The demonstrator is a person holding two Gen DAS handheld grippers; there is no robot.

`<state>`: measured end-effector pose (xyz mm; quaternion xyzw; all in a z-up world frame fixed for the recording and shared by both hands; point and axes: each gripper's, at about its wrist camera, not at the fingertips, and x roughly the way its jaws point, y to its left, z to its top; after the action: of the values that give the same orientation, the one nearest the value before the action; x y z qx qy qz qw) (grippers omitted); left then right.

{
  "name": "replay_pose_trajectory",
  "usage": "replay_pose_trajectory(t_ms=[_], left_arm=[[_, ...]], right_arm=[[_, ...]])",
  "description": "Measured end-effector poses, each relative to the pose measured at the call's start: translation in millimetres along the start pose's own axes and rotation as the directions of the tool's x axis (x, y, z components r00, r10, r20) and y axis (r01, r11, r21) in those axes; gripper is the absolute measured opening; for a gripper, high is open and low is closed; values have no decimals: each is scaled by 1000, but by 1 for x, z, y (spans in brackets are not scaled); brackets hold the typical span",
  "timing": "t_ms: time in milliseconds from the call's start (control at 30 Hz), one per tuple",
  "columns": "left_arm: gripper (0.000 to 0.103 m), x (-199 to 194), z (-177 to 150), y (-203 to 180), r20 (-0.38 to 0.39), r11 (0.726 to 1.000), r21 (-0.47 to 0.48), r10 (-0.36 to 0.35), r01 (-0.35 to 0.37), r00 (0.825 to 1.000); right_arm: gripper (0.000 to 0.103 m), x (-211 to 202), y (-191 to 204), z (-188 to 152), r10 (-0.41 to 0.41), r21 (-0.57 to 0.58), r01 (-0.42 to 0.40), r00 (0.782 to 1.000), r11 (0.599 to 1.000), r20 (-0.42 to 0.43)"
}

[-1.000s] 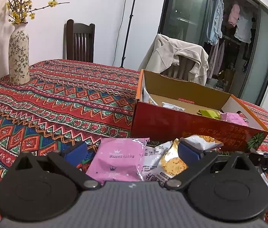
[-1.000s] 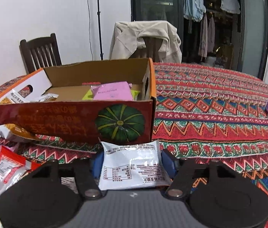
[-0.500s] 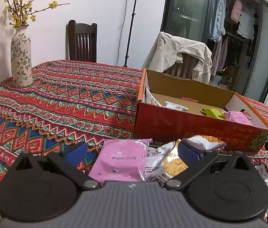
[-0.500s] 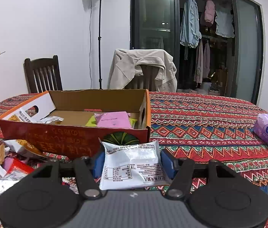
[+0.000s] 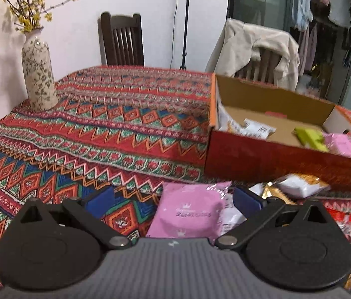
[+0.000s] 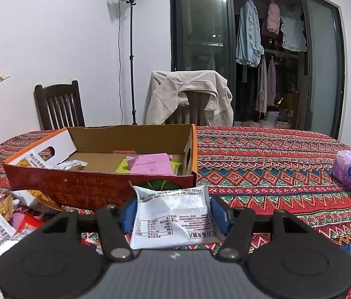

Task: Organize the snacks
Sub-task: 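Grasp a pink bag with the left gripper while the right holds the white sachet, then carry the pink bag and white sachet into the box and open both grippers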

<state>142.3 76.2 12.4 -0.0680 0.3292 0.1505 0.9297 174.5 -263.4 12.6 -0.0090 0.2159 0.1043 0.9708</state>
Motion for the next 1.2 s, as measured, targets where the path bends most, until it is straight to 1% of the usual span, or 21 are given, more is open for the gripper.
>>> replay_pose_trajectory(t_ms=[67, 133, 167, 300, 500, 567, 600, 633, 667, 733, 900, 1200], left_arm=[[103, 8, -1, 0, -41, 1000, 13, 12, -12, 999], [103, 15, -5, 0, -82, 1000, 22, -6, 7, 997], [103, 18, -7, 1, -90, 1000, 18, -12, 14, 996], [103, 24, -12, 15, -101, 996, -58, -77, 71, 992], [103, 21, -17, 13, -68, 997, -41, -75, 73, 995], [99, 20, -17, 13, -58, 996, -40, -77, 74, 995], [93, 19, -17, 13, -53, 996, -40, -81, 79, 995], [85, 18, -17, 13, -47, 996, -38, -88, 86, 995], [81, 16, -18, 12, -42, 995, -35, -94, 93, 995], [63, 13, -18, 11, -32, 993, -26, -116, 115, 993], [63, 6, -20, 5, -2, 996, 6, -91, 91, 996], [63, -14, -14, 8, 53, 995, 3, -98, 98, 994]], right_arm=[[61, 1, 0, 0, 0, -1, 0, 1000, 1000, 1], [61, 0, 0, 0, 1, -1, -1, 1000, 1000, 1], [61, 0, 0, 0, 1, -1, -1, 1000, 1000, 2], [61, 1, 2, 0, 1, -5, -1, 1000, 1000, 3], [61, 3, 3, -1, -6, -10, 6, 1000, 1000, -9], [61, 4, 3, -2, -7, -10, 7, 1000, 1000, -11], [61, 4, 3, -2, -7, -11, 7, 1000, 1000, -13], [61, 4, 3, -2, -7, -11, 7, 1000, 1000, -13], [61, 4, 4, -2, -7, -12, 7, 1000, 1000, -14], [61, 4, 4, -2, -6, -11, 6, 1000, 1000, -14], [61, 9, 6, -3, -9, -18, 8, 999, 1000, -32], [61, 10, 10, -2, 7, -34, -8, 1000, 999, -24]])
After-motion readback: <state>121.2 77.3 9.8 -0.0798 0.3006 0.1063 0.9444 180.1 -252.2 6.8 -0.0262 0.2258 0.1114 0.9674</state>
